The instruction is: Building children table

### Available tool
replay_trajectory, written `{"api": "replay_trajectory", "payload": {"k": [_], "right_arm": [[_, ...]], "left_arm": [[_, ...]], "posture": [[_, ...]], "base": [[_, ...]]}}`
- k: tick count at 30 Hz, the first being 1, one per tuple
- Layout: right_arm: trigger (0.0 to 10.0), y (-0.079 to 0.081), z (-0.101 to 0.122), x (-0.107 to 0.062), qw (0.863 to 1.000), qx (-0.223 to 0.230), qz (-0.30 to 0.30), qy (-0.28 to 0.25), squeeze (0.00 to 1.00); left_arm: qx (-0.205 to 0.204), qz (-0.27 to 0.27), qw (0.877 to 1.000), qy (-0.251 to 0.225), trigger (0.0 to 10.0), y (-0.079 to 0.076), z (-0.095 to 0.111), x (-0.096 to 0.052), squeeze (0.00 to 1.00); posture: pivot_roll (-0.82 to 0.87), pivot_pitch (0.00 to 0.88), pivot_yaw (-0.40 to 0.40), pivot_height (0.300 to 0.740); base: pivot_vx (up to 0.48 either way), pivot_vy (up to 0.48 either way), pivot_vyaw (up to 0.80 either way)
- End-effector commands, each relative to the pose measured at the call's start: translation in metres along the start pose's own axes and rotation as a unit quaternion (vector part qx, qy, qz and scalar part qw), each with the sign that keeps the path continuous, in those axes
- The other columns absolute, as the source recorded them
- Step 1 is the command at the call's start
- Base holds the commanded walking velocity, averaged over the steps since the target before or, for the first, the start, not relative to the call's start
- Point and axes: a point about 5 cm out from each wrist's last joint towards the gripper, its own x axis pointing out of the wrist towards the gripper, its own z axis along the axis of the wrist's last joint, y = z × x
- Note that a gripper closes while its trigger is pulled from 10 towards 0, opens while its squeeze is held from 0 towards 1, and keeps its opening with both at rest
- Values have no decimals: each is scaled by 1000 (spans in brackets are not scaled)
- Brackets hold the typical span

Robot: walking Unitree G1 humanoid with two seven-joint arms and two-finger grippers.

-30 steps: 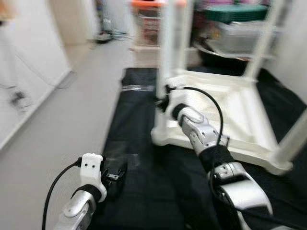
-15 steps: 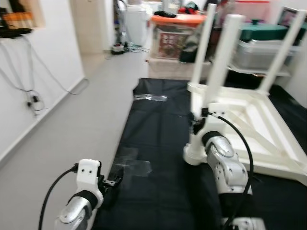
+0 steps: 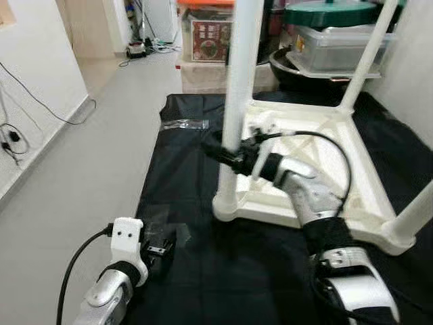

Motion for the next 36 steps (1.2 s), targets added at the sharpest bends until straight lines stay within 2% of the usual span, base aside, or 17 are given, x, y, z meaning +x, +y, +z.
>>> {"api": "replay_trajectory", "payload": {"k": [1,2,3,4,5,7,9,12,13,14,16,17,19,20,32,33,36], "right_arm": [[0,5,-24,7,998,-4,-26,53,0],[0,-19,-31,-2,973,17,-217,77,0],[0,-19,-31,-2,973,17,-217,77,0],[0,-43,-43,-30,911,37,-397,101,0],[0,-43,-43,-30,911,37,-397,101,0],[0,-50,-65,-94,804,46,-579,127,0],[0,-46,-67,-112,790,34,-599,129,0],[392,-37,-67,-122,793,24,-594,132,0],[9490,-27,-65,-122,815,23,-562,139,0],[10000,-13,-58,-109,857,36,-501,115,0],[10000,-3,-52,-101,884,44,-456,96,0],[10000,6,-38,-85,918,63,-389,39,1000],[10000,14,-24,-69,952,83,-295,-6,1000],[10000,10,-9,-57,973,65,-220,-29,0],[10000,5,9,-21,995,12,103,-9,0],[0,8,5,-14,994,16,113,0,0],[0,9,-4,-9,997,10,77,23,0]], "left_arm": [[3,4,1000,6,10000,2,-3,-3,0],[2,5,1000,7,10000,2,-3,-4,0],[2,5,1000,7,10000,2,-3,-4,0],[2,6,1000,8,10000,2,-4,-6,0],[2,6,1000,8,10000,2,-4,-6,0],[0,4,1000,13,10000,1,-7,-8,0],[0,4,1000,14,10000,1,-7,-8,0],[-1,1,1000,16,10000,0,-8,-7,0],[-1,-1,1000,17,10000,-1,-8,-6,0],[-2,-5,1000,17,10000,-2,-8,-6,0],[-3,-8,1000,18,10000,-3,-9,-5,0],[-3,-10,1000,19,10000,-4,-9,-4,0],[-3,-13,1000,19,10000,-4,-10,-2,0],[-3,-16,1000,17,10000,-4,-9,0,0],[1,-20,1000,8,10000,-4,-6,4,0],[1,-20,1000,6,10000,-6,-5,4,0],[-1,-18,1000,4,10000,-6,-5,3,0]], "posture": [[78,0,-51,740],[70,0,-46,740],[70,0,-46,740],[61,0,-42,740],[61,0,-42,740],[42,0,-31,740],[42,0,-31,740],[25,0,-20,740],[19,0,-16,740],[4,0,-9,740],[4,0,-9,740],[2,0,-6,740],[6,0,-8,740],[14,0,-13,740],[57,0,-45,740],[67,0,-57,740],[65,0,-57,740]], "base": [[0,0,0],[0,0,0],[0,0,0],[0,0,0],[0,0,0],[0,0,0],[0,0,0],[0,0,0],[0,0,0],[0,0,0],[0,0,0],[0,0,0],[0,0,0],[0,0,0],[0,0,0],[0,0,0],[0,0,0]]}}
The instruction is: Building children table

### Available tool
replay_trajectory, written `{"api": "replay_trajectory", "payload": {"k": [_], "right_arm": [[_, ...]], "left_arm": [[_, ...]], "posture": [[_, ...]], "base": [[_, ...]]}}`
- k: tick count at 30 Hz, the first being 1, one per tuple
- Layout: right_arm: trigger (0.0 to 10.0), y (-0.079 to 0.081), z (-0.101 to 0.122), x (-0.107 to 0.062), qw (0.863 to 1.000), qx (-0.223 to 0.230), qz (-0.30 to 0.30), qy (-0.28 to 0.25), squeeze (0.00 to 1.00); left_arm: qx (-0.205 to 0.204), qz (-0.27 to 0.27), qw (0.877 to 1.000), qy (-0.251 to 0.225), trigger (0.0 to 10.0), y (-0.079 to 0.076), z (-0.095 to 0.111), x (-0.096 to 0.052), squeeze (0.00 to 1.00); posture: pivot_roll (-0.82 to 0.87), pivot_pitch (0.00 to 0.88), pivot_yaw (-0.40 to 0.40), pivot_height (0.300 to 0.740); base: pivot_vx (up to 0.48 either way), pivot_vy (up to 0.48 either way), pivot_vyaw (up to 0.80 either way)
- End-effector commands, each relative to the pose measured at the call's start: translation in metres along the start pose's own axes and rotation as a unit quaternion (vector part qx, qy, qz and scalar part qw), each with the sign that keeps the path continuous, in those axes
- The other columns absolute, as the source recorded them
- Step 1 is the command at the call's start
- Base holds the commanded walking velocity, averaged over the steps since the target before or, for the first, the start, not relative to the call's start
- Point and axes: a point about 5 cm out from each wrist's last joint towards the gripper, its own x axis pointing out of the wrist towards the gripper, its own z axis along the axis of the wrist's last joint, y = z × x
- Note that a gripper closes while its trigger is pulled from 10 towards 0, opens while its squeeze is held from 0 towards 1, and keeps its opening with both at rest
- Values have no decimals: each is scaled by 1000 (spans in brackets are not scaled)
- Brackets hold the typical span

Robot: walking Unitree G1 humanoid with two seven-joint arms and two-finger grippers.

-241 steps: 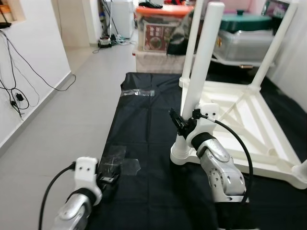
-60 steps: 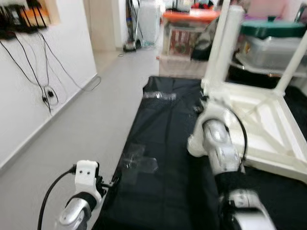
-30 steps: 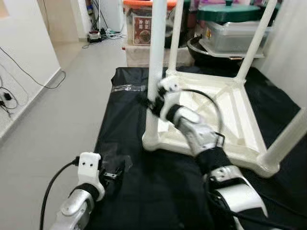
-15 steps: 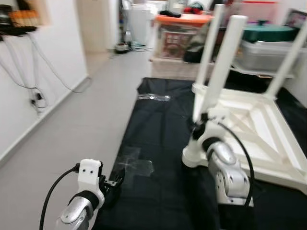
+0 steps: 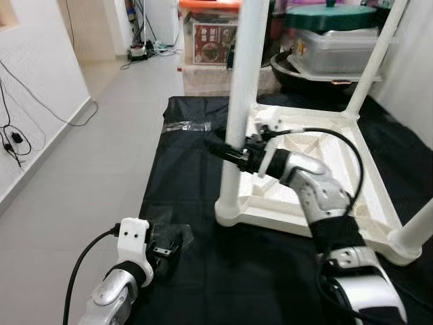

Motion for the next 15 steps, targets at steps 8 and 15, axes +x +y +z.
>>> {"api": "replay_trajectory", "payload": {"k": [8,15], "right_arm": [[0,-59,-54,-65,793,76,-592,119,0],[10000,9,-60,-81,856,62,-508,70,0]], "left_arm": [[1,9,1000,6,10000,4,-3,-8,0],[-4,-2,1000,17,10000,-3,-8,-9,0]], "posture": [[37,0,-45,740],[-5,0,-5,740]], "base": [[0,0,0],[0,0,0]]}}
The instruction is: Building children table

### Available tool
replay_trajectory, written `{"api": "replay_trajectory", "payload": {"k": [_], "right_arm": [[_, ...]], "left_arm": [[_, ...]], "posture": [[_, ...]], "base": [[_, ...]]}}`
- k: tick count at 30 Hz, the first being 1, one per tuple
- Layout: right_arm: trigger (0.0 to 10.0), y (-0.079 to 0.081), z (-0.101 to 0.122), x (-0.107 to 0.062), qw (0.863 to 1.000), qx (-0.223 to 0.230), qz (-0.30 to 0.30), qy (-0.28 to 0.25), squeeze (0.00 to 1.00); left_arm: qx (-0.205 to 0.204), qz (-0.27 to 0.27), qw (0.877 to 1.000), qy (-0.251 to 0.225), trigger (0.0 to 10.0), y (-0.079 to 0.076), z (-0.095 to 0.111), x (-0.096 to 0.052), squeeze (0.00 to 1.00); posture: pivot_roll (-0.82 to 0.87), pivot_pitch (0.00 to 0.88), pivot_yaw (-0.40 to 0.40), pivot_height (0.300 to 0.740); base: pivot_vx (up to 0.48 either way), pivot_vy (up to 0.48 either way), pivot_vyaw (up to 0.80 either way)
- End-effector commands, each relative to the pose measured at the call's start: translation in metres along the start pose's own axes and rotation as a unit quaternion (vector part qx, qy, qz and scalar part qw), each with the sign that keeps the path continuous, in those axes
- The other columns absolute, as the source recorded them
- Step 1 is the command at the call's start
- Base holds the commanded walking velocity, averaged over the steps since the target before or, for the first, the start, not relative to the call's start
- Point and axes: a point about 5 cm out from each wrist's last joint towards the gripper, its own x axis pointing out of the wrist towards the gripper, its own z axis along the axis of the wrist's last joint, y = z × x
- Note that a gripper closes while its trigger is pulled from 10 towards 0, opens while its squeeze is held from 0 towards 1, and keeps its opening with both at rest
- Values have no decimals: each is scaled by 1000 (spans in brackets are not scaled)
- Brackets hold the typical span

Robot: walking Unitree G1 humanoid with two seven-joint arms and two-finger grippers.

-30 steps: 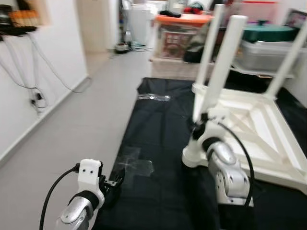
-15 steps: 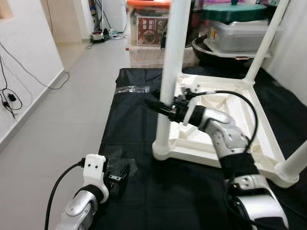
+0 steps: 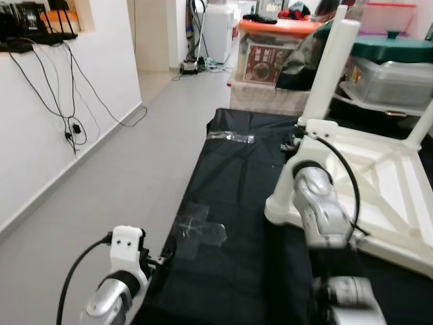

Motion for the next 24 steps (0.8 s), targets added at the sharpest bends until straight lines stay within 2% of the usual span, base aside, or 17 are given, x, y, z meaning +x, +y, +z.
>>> {"api": "replay_trajectory", "payload": {"k": [1,2,5,6,7,8,9,11,12,13,16,17,18,19,22,23,24], "right_arm": [[10000,17,-19,-16,991,40,128,27,0],[10000,28,-10,-16,979,76,189,11,1000],[10000,35,-4,-15,967,101,233,11,1000],[10000,42,9,-10,953,91,290,2,1000],[10000,49,24,-3,929,74,362,-13,0],[10000,49,24,-3,929,74,362,-13,0],[10000,56,38,1,894,54,443,-29,0],[10000,64,46,7,843,16,536,-42,0],[10000,64,46,7,843,16,536,-42,0],[10000,71,43,9,821,0,570,-36,0],[10000,83,33,10,789,-5,614,-17,0],[4980,86,32,13,800,7,600,-18,0],[4980,86,32,13,800,7,600,-18,0],[0,91,27,24,843,38,537,-3,0],[0,91,25,27,856,48,515,6,0],[0,63,-1,47,950,52,296,81,0],[0,26,-28,47,986,44,91,133,0]], "left_arm": [[1,-13,1000,5,10000,-4,-1,3,0],[1,-14,1000,5,10000,-4,0,3,0],[1,-15,1000,5,10000,-4,0,4,0],[3,-17,1000,3,10000,-4,1,5,0],[3,-16,1000,0,10000,-4,3,7,0],[3,-16,1000,0,10000,-4,3,7,0],[4,-15,1000,-3,10000,-2,5,7,0],[7,-11,1000,-6,10000,0,6,8,0],[7,-11,1000,-6,10000,0,6,8,0],[7,-9,1000,-8,10000,1,6,7,0],[9,-7,1000,-9,10000,2,7,6,0],[10,-7,1000,-9,10000,2,7,6,0],[10,-7,1000,-9,10000,2,7,6,0],[9,-6,1000,-8,10000,1,7,5,0],[9,-6,1000,-9,10000,1,7,4,0],[9,-5,1000,-7,10000,1,6,3,0],[7,-5,1000,-4,10000,1,5,1,0]], "posture": [[-5,0,-5,740],[0,0,-5,740],[1,0,-6,740],[9,0,-10,740],[23,0,-20,740],[23,0,-20,740],[27,0,-22,740],[43,0,-32,740],[43,0,-32,740],[48,0,-36,740],[55,0,-40,740],[60,0,-44,740],[60,0,-44,740],[63,0,-47,740],[65,0,-48,740],[53,0,-38,740],[43,0,-32,740]], "base": [[0,0,0],[0,0,0],[0,0,0],[0,0,0],[0,0,0],[0,0,0],[0,0,0],[0,0,0],[0,0,0],[0,0,0],[0,0,0],[0,0,0],[0,0,0],[0,0,0],[0,0,0],[0,0,0],[0,0,0]]}}
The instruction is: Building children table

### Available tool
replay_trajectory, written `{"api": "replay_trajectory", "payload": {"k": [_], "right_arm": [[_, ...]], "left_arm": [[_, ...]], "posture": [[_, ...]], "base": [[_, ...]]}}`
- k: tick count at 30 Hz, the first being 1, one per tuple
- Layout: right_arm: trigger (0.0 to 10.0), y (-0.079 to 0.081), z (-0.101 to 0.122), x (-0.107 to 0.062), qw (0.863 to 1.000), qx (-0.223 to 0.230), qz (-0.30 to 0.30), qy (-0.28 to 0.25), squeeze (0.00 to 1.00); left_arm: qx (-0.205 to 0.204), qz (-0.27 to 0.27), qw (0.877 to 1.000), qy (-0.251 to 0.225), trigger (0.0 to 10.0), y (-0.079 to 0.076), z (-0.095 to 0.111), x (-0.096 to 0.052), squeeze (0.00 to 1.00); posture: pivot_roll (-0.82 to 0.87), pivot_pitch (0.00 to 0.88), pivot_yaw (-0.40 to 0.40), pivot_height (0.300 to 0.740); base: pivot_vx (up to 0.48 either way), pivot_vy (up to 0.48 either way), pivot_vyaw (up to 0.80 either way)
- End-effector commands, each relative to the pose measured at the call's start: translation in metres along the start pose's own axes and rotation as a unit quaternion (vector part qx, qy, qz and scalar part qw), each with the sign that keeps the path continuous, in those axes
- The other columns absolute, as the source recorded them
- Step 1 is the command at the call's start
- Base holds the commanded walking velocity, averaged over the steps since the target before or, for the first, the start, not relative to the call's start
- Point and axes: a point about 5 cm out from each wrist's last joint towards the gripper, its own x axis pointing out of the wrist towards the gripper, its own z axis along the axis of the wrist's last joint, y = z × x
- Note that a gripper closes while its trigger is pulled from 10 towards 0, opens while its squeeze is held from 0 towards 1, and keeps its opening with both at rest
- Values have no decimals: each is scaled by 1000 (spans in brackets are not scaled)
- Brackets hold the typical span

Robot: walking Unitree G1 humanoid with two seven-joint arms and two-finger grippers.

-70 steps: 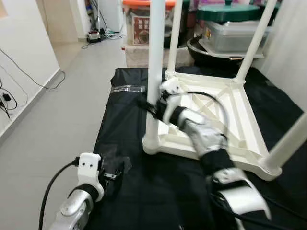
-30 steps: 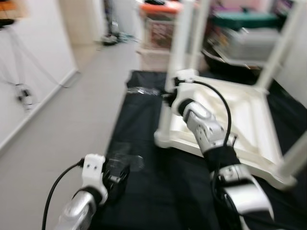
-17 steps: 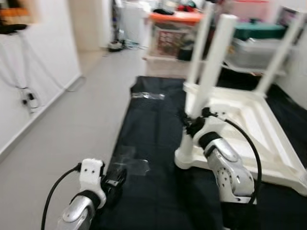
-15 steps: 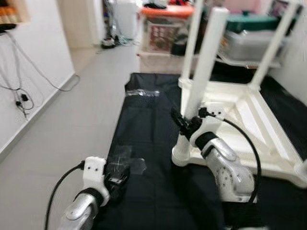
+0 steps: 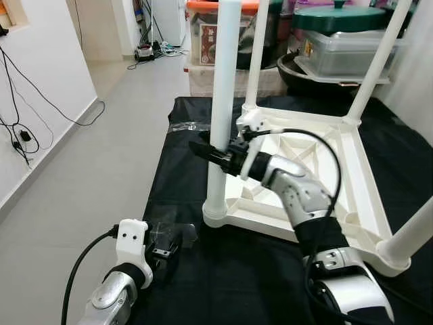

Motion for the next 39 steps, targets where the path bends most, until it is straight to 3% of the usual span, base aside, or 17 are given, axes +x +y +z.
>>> {"api": "replay_trajectory", "payload": {"k": [1,2,9,10,11,12,13,14,16,18,24,29,30,34,36,37,39], "right_arm": [[0,-66,-66,-65,877,68,-459,124,0],[0,-68,-80,-90,835,57,-530,139,0],[0,-52,-89,-122,827,28,-542,145,0],[10000,-37,-79,-111,878,24,-463,119,0],[10000,-25,-72,-103,911,22,-399,99,0],[10000,-25,-72,-103,911,22,-399,99,0],[10000,-19,-60,-95,935,34,-348,62,894],[10000,-16,-46,-84,956,35,-288,30,1000],[10000,-15,-27,-70,975,25,-222,-1,922],[10000,-13,1,-54,992,12,-122,-37,0],[10000,-5,19,-44,998,-23,24,-51,0],[9922,5,11,-30,981,-73,182,-9,0],[392,11,1,-30,972,-75,221,13,0],[0,18,-18,-38,961,-73,259,57,0],[0,14,-26,-38,969,-82,220,71,0],[0,1,-32,-31,989,-84,91,86,0],[0,1,-32,-31,989,-84,91,86,0]], "left_arm": [[1,4,1000,12,10000,1,-4,-6,0],[1,2,1000,14,10000,1,-5,-6,0],[1,-2,1000,16,10000,0,-6,-5,0],[0,-6,1000,17,10000,-1,-6,-4,0],[0,-9,1000,18,10000,-1,-6,-3,0],[0,-9,1000,18,10000,-1,-6,-3,0],[0,-11,1000,18,10000,-2,-6,-2,0],[0,-12,1000,18,10000,-3,-6,0,0],[0,-12,1000,16,10000,-2,-5,1,0],[-1,-10,1000,12,10000,-1,-3,2,0],[-1,-7,1000,10,10000,0,-3,2,0],[0,-5,1000,7,10000,-1,-3,3,0],[0,-5,1000,6,10000,-1,-2,3,0],[0,-5,1000,6,10000,-2,-1,2,0],[1,-6,1000,7,10000,-2,-1,1,0],[1,-7,1000,9,10000,-1,-2,0,0],[1,-7,1000,9,10000,-1,-2,0,0]], "posture": [[41,0,-30,740],[35,0,-23,740],[1,0,2,740],[-11,0,8,740],[-11,0,8,740],[-11,0,8,740],[-14,0,9,740],[-5,0,-1,740],[-1,0,-8,740],[3,0,-11,740],[22,0,-28,740],[44,0,-46,740],[48,0,-49,740],[45,0,-46,740],[42,0,-44,740],[25,0,-35,740],[25,0,-35,740]], "base": [[0,0,0],[0,0,0],[0,0,0],[0,0,0],[0,0,0],[0,0,0],[0,0,0],[0,0,0],[0,0,0],[0,0,0],[0,0,0],[0,0,0],[0,0,0],[0,0,0],[0,0,0],[0,0,0],[0,0,0]]}}
